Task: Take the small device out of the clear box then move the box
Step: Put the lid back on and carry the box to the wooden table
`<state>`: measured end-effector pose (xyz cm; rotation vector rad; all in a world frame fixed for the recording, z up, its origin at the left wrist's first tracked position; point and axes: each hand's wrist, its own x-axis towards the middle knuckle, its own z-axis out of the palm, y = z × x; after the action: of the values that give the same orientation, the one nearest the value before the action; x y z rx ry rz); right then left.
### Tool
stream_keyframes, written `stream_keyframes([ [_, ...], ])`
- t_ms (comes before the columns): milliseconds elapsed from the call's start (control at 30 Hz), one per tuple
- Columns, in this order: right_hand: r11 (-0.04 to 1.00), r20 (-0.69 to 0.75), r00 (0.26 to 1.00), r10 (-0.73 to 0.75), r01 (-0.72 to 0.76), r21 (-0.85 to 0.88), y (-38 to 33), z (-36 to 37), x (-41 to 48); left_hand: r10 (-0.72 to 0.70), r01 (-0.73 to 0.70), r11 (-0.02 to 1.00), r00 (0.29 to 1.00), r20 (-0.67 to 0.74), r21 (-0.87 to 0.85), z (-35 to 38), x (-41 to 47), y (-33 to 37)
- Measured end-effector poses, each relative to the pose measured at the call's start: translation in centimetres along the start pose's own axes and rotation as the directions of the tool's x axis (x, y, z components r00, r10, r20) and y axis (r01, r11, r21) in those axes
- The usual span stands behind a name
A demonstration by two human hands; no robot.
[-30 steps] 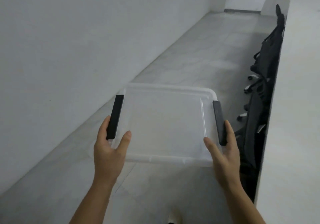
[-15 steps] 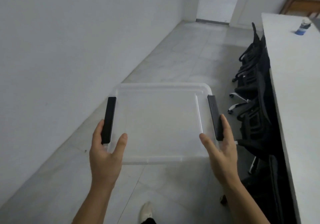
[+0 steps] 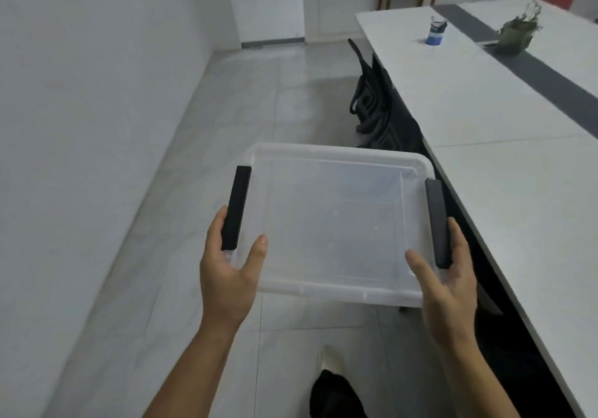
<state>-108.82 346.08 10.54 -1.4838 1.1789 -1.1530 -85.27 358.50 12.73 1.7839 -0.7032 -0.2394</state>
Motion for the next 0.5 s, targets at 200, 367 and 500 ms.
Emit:
stream_keyframes([
  [200, 0.998, 0.034, 0.999, -0.001, -0.001, 0.060, -1.3, 9.4, 19.0, 0.004, -0.004, 1.000, 1.000, -0.029, -0.010, 6.6, 18.8, 1.2],
  [367, 0.996, 0.151, 0.986, -0.067, 0.056, 0.071, -3.8, 20.0, 33.0, 0.007, -0.012, 0.999, 0.988, -0.152, -0.032, 9.2, 33.5, 0.2],
  [500, 0.995, 0.172, 0.981, -0.085, 0.077, 0.056, -3.1, 28.9, 44.5, -0.028, 0.012, 0.997, 0.981, -0.193, -0.082, 13.0, 45.4, -3.1],
])
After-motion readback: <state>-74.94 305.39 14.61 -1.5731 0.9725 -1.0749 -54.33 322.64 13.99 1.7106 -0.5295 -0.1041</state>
